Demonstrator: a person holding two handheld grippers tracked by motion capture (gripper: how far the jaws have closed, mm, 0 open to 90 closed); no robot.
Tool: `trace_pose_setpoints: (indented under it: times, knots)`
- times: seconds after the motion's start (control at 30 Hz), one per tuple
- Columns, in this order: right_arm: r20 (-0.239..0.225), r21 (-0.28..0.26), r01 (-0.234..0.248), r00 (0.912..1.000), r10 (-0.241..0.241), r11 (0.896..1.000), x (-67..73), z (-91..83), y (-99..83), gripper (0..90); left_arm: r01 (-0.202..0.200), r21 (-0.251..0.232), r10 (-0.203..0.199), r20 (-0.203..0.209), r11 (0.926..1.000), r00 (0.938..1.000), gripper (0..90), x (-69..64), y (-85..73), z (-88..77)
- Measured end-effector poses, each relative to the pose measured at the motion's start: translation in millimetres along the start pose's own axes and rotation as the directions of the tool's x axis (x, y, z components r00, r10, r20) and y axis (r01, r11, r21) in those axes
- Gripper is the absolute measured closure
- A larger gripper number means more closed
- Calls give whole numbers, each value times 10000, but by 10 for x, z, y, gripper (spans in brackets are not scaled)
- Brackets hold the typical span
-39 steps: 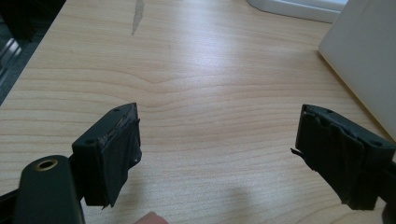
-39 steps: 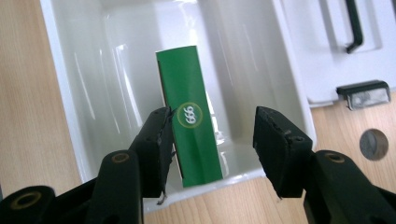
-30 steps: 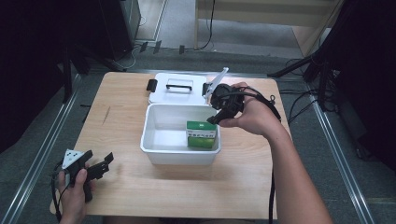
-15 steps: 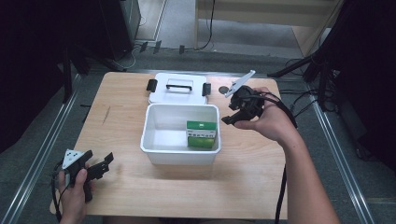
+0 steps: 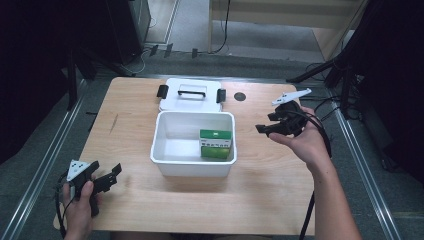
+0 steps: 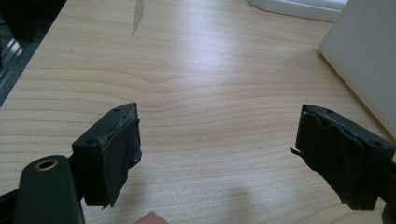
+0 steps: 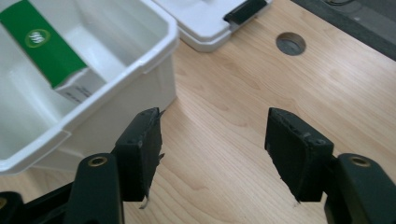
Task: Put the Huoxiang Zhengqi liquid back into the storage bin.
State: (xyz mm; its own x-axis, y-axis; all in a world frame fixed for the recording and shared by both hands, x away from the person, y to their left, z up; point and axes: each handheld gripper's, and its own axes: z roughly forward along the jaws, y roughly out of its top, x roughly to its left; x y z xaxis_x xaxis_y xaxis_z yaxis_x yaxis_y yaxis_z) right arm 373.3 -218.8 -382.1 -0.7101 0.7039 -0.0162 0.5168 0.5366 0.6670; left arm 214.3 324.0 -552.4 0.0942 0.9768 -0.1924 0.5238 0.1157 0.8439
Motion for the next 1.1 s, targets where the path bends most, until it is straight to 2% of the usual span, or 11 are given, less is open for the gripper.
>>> trace_pose_setpoints:
  times: [0.17, 0.23, 0.33, 0.4, 0.43, 0.5, 0.57, 0.6, 0.87, 1.03, 1.1]
  knots:
    - [266, -741, -770, 9965, 791, 9943, -43, -2, -199, 303, -8, 9, 8, -10, 10000, 10000, 149, -1, 0, 1]
    - [118, -1169, -1032, 9944, 1052, 9878, -41, 4, -279, 287, -14, 3, 14, -15, 10000, 10000, 149, -1, 0, 1]
    - [420, -1793, -1215, 9905, 1310, 9763, -16, 11, -404, 259, -49, 38, 49, -24, 10000, 10000, 149, -4, -2, 1]
    - [579, -1960, -1715, 9809, 1859, 9655, 15, -5, -480, 237, -57, 36, 57, -32, 10000, 10000, 149, -6, -2, 1]
    - [638, -1859, -2053, 9733, 2203, 9609, 30, -18, -509, 144, -51, 31, 51, -36, 10000, 10000, 149, -6, -2, 2]
    - [934, -2122, -2339, 9616, 2579, 9488, 66, -41, -572, 84, -49, 44, 49, -21, 10000, 10000, 149, -5, -2, -1]
    - [1316, -2449, -2250, 9560, 2622, 9431, 96, -53, -636, 0, -52, 51, 52, -17, 10000, 10000, 149, -4, -1, 0]
    - [1457, -2617, -2301, 9506, 2740, 9373, 107, -60, -673, 0, -48, 45, 48, -21, 10000, 10000, 149, -4, -1, 0]
    - [1750, -3596, -2303, 9352, 3077, 9042, 144, -79, -962, 0, -51, 47, 52, -28, 10000, 10000, 149, -5, -2, -2]
    - [2194, -3698, -2302, 9198, 3254, 9001, 169, -32, -1184, 0, -40, 46, 40, -18, 10000, 10000, 149, -2, -2, -2]
    - [2154, -3722, -2417, 9166, 3367, 8961, 172, -14, -1279, 0, -38, 45, 39, -11, 10000, 10000, 149, -1, -2, -1]
